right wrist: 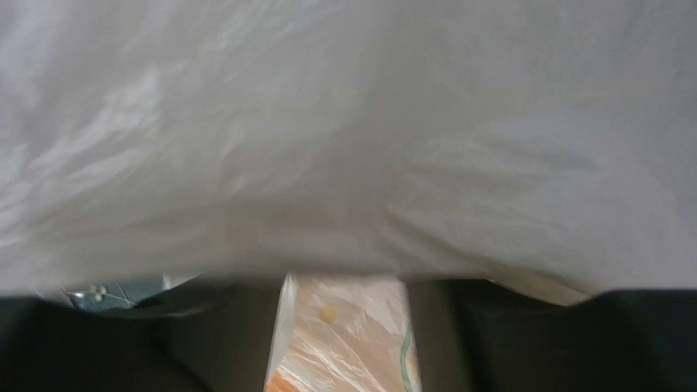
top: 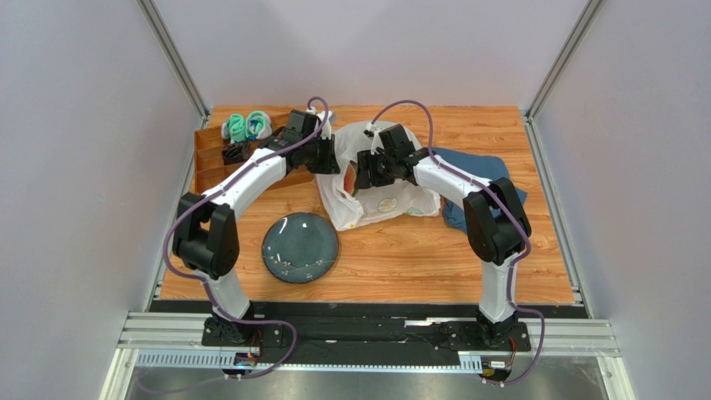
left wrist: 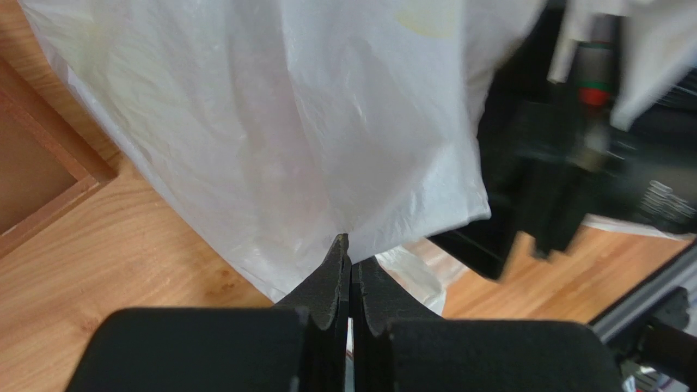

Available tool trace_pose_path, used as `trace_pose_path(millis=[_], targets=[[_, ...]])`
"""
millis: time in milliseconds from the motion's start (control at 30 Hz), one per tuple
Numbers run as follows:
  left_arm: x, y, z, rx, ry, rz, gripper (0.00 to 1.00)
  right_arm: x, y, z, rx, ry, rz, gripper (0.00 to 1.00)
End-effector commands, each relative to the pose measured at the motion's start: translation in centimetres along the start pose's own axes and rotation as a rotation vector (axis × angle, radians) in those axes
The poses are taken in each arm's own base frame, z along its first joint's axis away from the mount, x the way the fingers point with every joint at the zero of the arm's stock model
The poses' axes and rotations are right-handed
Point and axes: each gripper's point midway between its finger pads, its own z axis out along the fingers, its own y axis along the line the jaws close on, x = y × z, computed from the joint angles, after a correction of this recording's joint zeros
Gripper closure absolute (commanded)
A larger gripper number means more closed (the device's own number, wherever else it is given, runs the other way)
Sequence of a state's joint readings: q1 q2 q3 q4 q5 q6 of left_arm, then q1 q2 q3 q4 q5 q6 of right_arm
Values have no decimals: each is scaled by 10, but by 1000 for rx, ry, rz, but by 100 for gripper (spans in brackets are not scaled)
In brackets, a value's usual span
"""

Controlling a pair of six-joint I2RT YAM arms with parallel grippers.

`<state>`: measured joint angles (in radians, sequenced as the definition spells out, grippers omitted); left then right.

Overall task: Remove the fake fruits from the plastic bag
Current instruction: Take out the fake fruit from the plastic bag.

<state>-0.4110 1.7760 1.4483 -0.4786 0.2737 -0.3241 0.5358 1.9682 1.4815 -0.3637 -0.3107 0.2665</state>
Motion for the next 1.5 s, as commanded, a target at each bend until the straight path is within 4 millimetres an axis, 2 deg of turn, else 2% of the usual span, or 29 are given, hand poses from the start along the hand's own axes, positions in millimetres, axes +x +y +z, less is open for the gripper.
trace_pose_path(millis=[0, 133, 400, 500, 533, 600, 633, 700, 733, 800, 833, 867, 933, 967, 1000, 1033, 1067, 1100, 1133, 1167, 1200, 1233, 1267, 1300, 1333, 1367, 1400, 1433, 1467], targets=[[-2, -27, -39, 92, -42, -24, 100, -30, 7, 12, 1, -82, 47, 35], [16, -20, -38, 73, -11, -23, 100, -22, -3, 32, 34, -55, 76, 23], [22, -20, -38, 82, -7, -41, 100, -19, -15, 65, 113, -44, 85, 20], [24, -20, -39, 83, -4, -39, 100, -15, -22, 80, 141, -36, 59, 27], [24, -21, -40, 87, -7, -38, 100, -17, -20, 82, 141, -39, 43, 37], [25, -19, -40, 82, -8, -32, 100, -16, -23, 83, 150, -34, -2, 48], [24, -18, -40, 77, -16, -27, 100, -15, -27, 80, 171, -32, -13, 60], [23, -14, -38, 59, -22, -15, 100, -27, -21, 60, 165, -55, -54, 77], [20, -12, -37, 54, -34, -9, 100, -33, -20, 48, 161, -70, -62, 81], [15, -7, -32, 40, -42, -4, 100, -31, -23, 28, 162, -60, -65, 87], [6, -8, -33, 44, -63, 2, 100, -48, -14, -1, 136, -106, -72, 88], [2, -3, -29, 32, -68, 3, 100, -37, -17, -11, 138, -76, -79, 89], [-14, 0, -29, 29, -105, 8, 100, -47, -5, -52, 122, -115, -140, 92], [-18, 4, -24, 16, -106, 4, 100, -32, -6, -63, 122, -79, -146, 92], [-23, 5, -24, 15, -117, 8, 100, -28, -4, -73, 113, -77, -154, 93], [-36, 4, -27, 17, -142, 21, 100, -23, 3, -81, 81, -67, -180, 93], [-38, 4, -23, 19, -139, 27, 100, -21, 14, -102, 52, -74, -196, 93], [-43, 2, -24, 24, -148, 35, 100, -11, 18, -108, 30, -50, -199, 94], [-51, -1, -27, 29, -162, 44, 96, -5, 27, -116, -16, -37, -208, 94], [-53, -3, -28, 37, -163, 47, 86, -3, 35, -133, -40, -52, -240, 94], [-54, -6, -32, 44, -161, 48, 74, 6, 39, -138, -65, -40, -260, 94], [-60, -9, -38, 54, -174, 53, 53, 13, 48, -144, -111, -28, -271, 93], [-66, -15, -52, 66, -195, 60, 45, 16, 54, -156, -137, -41, -367, 93], [-67, -17, -63, 65, -204, 59, 38, 26, 60, -157, -163, -27, -406, 93], [-68, -13, -74, 56, -221, 57, 27, 30, 67, -160, -193, -31, -456, 93], [-77, -20, -102, 66, -281, 72, 24, 30, 73, -163, -212, -46, -538, 92], [-77, -19, -116, 61, -304, 74, 22, 35, 88, -165, -248, -52, -601, 92], [-79, -15, -146, 43, -362, 85, 22, 37, 98, -166, -281, -52, -644, 91], [-77, -13, -159, 31, -387, 88, 22, 39, 108, -166, -309, -54, -681, 91]])
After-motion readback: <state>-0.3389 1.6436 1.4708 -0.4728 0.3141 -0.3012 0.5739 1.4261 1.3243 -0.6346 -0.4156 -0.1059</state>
